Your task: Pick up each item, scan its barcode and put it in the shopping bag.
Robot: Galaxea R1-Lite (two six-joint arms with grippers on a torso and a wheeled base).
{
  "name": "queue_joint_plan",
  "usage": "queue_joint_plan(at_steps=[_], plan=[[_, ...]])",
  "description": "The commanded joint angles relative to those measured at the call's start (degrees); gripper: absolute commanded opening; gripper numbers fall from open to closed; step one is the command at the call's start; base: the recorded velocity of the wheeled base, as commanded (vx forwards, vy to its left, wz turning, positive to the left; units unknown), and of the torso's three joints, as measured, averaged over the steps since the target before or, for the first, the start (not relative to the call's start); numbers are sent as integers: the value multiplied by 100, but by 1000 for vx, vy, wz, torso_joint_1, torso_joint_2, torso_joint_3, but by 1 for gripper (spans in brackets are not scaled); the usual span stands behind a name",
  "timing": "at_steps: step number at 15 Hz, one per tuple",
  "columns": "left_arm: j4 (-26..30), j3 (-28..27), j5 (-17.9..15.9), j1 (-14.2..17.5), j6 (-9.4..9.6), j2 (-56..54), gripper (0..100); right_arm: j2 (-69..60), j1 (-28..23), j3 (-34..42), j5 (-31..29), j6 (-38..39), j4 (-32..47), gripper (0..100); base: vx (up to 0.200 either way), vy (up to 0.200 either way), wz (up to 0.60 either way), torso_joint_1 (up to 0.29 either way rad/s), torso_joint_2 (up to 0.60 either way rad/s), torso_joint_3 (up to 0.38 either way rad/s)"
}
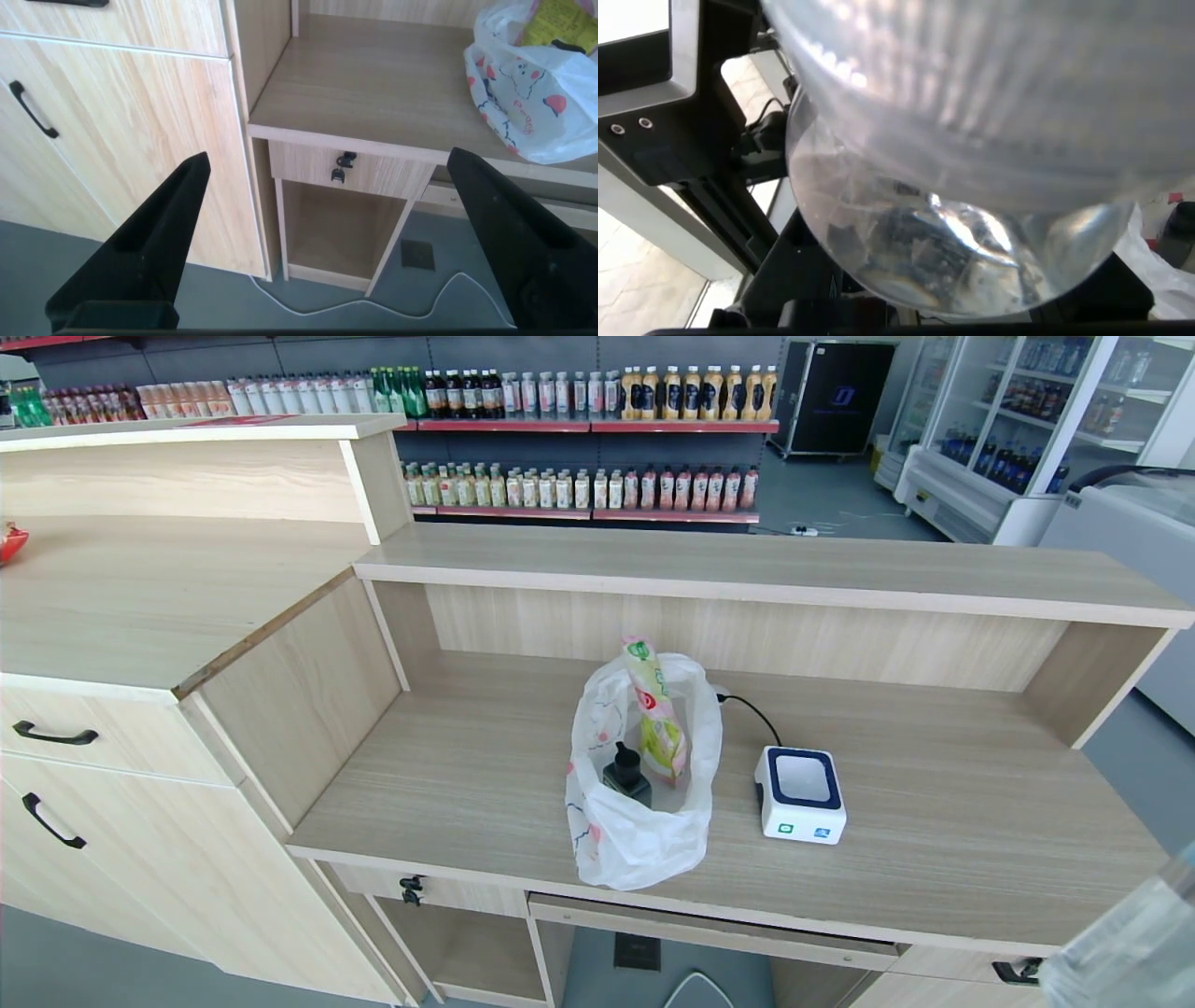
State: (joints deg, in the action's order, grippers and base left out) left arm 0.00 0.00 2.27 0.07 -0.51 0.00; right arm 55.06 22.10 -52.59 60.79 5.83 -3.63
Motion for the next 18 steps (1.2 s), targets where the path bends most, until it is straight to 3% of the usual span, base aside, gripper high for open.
queue_joint_plan(at_steps=[1,3,5,7,9,11,13,16,18], plan=[[0,0,2,1,-2,0,100,22,-22,-14,3,-3,-6,0,0,0,0,0,0,0],[0,0,2,1,-2,0,100,31,-57,-14,-6,-3,-6,0,0,0,0,0,0,0],[0,0,2,1,-2,0,100,206,-303,-6,-604,-117,-50,0,0,0,0,0,0,0],[0,0,2,1,-2,0,100,505,-971,117,-1281,-644,-59,0,0,0,0,0,0,0],[0,0,2,1,-2,0,100,848,-2272,346,-1474,-1075,-155,0,0,0,0,0,0,0],[0,0,2,1,-2,0,100,1156,-3300,715,-1518,-1303,-542,0,0,0,0,0,0,0],[0,0,2,1,-2,0,100,1560,-4249,1260,-1957,-2094,-1280,0,0,0,0,0,0,0],[0,0,2,1,-2,0,100,2070,-5075,1383,-2072,-2666,-1825,0,0,0,0,0,0,0],[0,0,2,1,-2,0,100,2351,-5339,1348,-2080,-2850,-2247,0,0,0,0,0,0,0]])
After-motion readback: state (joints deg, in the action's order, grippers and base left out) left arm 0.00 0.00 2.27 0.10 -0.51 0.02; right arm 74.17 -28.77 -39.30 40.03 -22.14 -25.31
